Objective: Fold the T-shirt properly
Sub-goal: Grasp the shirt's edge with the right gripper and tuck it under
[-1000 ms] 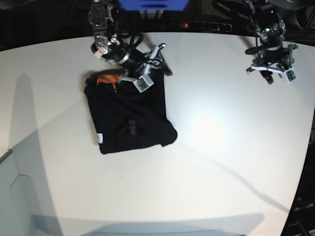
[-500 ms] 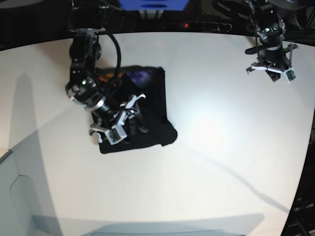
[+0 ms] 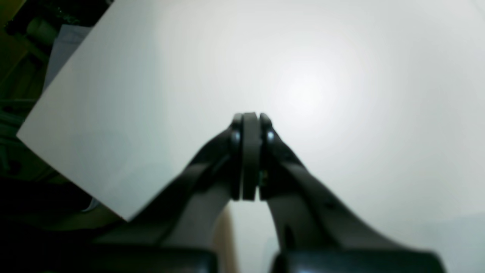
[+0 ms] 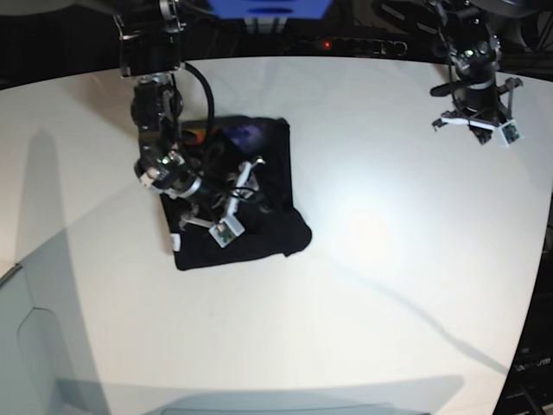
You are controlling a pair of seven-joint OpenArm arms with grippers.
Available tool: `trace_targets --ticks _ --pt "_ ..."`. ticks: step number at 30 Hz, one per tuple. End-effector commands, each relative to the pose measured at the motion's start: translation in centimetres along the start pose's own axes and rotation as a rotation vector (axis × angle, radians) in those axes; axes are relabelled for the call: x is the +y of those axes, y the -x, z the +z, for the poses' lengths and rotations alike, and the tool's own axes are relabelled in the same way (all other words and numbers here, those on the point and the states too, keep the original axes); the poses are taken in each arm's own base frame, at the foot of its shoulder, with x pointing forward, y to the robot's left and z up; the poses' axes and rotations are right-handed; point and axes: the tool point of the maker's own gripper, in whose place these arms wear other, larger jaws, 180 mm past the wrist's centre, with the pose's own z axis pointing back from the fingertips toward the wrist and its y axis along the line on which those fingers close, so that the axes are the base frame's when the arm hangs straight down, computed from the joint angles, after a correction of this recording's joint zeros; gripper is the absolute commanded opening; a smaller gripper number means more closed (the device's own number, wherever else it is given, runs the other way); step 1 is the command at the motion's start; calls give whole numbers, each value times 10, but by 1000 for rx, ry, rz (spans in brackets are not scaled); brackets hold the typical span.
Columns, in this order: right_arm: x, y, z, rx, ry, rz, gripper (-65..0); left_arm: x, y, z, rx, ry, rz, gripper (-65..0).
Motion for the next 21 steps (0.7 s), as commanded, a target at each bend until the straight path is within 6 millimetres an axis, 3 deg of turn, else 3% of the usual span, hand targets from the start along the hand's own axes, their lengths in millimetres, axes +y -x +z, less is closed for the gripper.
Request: trace_targets --ticks 1,5,8,16,21 --pt "-4 -25 0 -67 0 17 -274 2 -13 2 -45 -7 -5 -650" --pt "-4 -22 -1 -60 -3 11 -277 2 -12 2 -44 -8 -5 -650" --pt "-4 -22 -1 -60 -3 11 -331 3 -12 2 -44 -9 -4 -650" --pt "-4 -25 -1 -68 -2 14 -650 0 -15 0 -47 -6 3 -650" --pt "-10 -42 0 -97 9 39 -650 -1 -17 -1 -51 -4 5 -650"
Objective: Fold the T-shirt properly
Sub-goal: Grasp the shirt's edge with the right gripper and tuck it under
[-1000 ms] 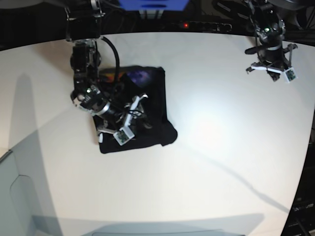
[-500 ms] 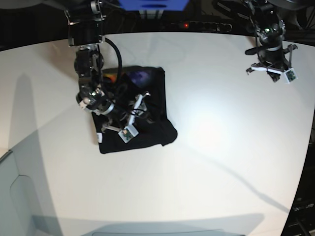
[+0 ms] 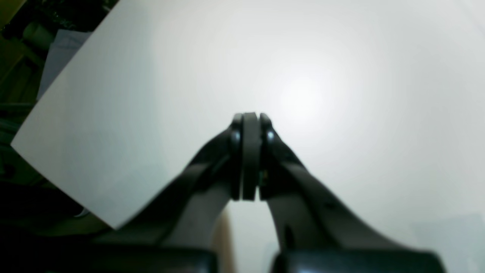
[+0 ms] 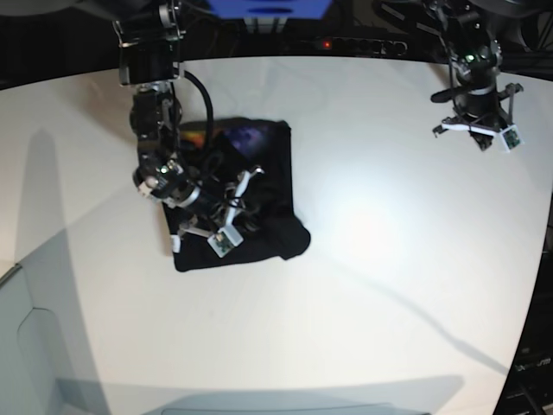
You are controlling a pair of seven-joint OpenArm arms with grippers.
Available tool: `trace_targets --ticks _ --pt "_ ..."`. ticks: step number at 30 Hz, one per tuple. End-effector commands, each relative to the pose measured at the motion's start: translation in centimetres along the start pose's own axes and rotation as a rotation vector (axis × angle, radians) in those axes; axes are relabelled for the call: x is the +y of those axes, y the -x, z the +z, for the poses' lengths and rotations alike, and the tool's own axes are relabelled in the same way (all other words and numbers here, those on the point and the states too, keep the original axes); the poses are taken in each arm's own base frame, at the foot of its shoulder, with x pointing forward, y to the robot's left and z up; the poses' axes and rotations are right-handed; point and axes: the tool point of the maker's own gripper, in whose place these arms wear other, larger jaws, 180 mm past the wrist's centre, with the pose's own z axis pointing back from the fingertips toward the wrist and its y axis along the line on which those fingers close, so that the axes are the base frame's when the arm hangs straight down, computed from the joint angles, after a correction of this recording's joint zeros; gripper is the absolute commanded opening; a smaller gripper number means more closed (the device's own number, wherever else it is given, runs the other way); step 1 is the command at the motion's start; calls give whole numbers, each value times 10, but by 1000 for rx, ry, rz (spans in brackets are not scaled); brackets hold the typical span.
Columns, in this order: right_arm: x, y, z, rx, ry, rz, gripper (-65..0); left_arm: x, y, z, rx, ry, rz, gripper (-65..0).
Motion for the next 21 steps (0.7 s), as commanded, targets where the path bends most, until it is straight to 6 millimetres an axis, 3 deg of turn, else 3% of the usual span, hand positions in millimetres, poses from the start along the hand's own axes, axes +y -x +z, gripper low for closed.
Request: trace_targets --ticks 1,5,14,18,21 --pt "-3 -33 2 -91 1 27 -650 3 -10 2 -37 -9 -9 -650" --pt "-8 -47 2 -114 8 44 -650 3 -10 2 -37 -9 -9 -650" --pt "-12 -51 3 -123 16 44 -642 3 -10 2 -37 -9 -9 -650" --pt "-12 -49 2 -118 15 43 -510 3 -10 3 -38 -9 -9 -650" --pt "-15 -68 9 -159 30 67 -369 3 -10 3 -37 -10 -11 -650"
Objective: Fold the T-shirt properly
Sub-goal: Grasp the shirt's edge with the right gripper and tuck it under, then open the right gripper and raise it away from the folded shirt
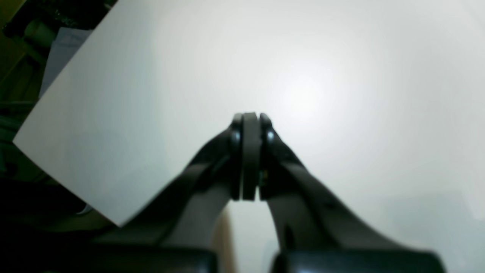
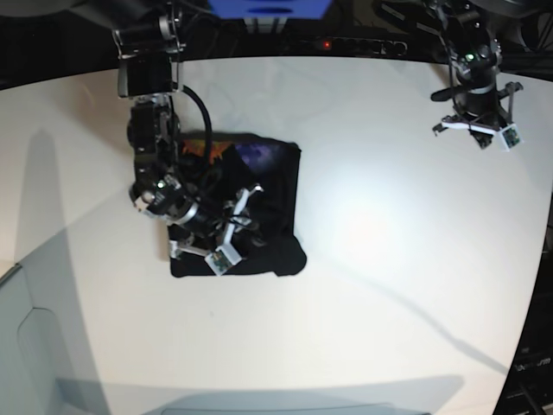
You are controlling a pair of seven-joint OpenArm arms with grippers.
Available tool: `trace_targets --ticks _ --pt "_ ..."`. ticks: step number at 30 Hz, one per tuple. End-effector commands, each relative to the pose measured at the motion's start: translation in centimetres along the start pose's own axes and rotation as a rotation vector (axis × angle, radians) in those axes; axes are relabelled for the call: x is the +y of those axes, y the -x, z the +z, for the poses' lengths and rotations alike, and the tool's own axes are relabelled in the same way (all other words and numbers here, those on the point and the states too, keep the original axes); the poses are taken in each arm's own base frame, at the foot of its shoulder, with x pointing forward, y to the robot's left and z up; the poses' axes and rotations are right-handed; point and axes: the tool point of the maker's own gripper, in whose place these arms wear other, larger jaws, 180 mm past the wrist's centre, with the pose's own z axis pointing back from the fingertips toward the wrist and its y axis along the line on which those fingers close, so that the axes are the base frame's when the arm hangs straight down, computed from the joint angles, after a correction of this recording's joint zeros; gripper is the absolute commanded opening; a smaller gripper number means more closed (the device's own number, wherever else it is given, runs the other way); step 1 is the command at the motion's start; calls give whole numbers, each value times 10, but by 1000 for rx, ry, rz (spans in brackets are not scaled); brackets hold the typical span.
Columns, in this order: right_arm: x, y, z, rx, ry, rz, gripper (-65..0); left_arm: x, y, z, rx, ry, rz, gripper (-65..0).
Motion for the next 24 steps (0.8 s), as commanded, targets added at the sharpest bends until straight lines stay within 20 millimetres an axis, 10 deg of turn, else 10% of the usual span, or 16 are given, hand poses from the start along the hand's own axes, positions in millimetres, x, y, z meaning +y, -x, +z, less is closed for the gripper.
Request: trace_targets --ticks 1,7,14,24 --pt "-5 -41 8 -122 13 31 -337 3 -11 3 -42 -8 -8 -650" --pt "6 -82 39 -262 65 48 -307 3 -10 3 -40 -7 -7 -650" --pt "68 -44 11 -169 -94 20 -544 4 -10 3 -39 -11 -8 -650" --pt "56 -8 -34 -32 -148 -50 -619 10 0 7 -15 -21 -26 -650"
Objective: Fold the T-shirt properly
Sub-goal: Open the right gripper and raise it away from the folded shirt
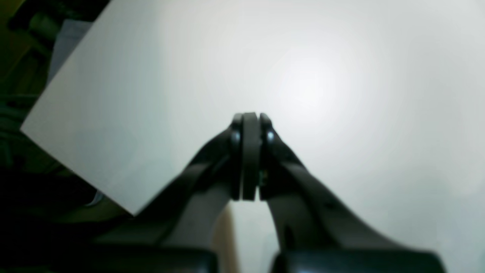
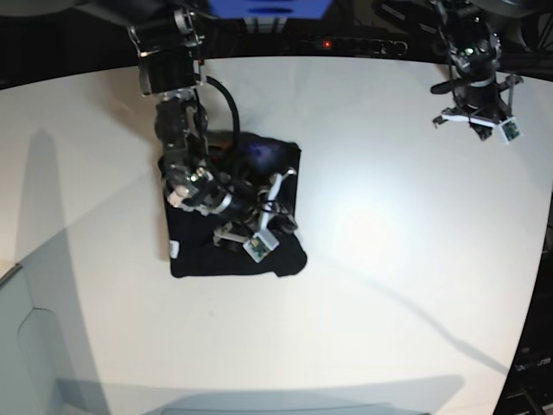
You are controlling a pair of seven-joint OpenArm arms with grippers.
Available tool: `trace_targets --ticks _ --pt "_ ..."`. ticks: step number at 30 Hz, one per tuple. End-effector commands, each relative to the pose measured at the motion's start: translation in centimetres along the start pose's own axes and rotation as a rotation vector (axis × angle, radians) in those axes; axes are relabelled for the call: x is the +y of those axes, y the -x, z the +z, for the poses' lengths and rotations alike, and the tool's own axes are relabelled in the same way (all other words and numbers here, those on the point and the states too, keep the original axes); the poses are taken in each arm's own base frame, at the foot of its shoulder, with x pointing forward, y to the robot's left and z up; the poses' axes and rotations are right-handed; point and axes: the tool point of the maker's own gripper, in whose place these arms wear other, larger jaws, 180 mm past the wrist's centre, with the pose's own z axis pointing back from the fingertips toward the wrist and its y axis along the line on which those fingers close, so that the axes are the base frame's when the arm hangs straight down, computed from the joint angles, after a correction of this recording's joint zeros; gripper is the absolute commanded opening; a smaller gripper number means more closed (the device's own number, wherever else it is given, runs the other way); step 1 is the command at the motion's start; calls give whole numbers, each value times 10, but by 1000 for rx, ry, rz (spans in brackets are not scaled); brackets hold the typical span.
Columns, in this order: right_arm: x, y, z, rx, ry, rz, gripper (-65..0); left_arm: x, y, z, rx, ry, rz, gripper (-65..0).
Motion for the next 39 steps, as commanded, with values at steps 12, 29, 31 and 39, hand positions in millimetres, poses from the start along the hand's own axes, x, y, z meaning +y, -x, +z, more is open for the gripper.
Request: trace_targets --ticks 12,29,31,39 --pt "4 -58 17 -243 6 42 -619 48 20 23 31 -132 19 -650" --pt "-29 62 126 -25 282 -78 -625 103 56 57 137 -273 -13 -650" --pt "-39 83 128 18 295 -112 -625 104 62 60 153 -279 -6 -650" --pt "-54 95 149 9 354 -126 -625 105 79 70 201 -287 0 -650"
